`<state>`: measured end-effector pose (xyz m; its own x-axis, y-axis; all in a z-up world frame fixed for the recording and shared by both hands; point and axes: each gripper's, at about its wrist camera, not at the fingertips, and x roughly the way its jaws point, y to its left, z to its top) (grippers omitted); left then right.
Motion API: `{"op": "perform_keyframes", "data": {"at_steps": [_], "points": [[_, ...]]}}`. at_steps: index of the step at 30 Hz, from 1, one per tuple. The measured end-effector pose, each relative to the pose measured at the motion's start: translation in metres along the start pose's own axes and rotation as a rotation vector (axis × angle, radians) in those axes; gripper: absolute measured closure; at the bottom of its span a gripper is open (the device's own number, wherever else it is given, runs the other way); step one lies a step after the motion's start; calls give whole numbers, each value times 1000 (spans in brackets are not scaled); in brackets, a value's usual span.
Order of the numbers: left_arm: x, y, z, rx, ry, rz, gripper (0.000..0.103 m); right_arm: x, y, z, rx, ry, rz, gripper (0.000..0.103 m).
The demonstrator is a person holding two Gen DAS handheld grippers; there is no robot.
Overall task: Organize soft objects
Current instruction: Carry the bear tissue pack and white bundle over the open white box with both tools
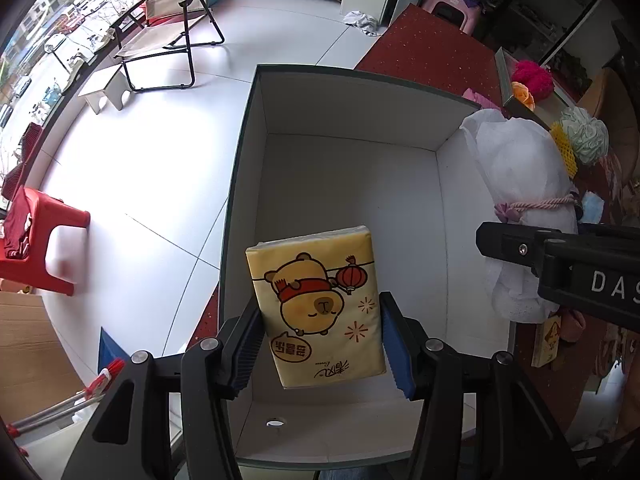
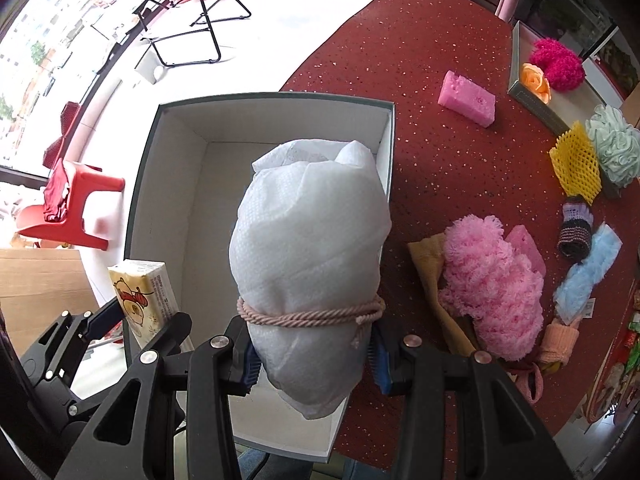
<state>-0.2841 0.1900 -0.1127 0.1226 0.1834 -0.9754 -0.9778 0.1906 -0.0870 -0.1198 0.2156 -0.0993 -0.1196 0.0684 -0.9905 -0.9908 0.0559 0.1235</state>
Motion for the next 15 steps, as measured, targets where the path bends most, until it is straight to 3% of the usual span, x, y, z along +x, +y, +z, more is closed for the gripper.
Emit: {"op": "perform_keyframes", "data": {"at_steps": [15], "points": [[14,-2,2,7,45,-21,47,9,7,6,-15,24,-27,55]]}}
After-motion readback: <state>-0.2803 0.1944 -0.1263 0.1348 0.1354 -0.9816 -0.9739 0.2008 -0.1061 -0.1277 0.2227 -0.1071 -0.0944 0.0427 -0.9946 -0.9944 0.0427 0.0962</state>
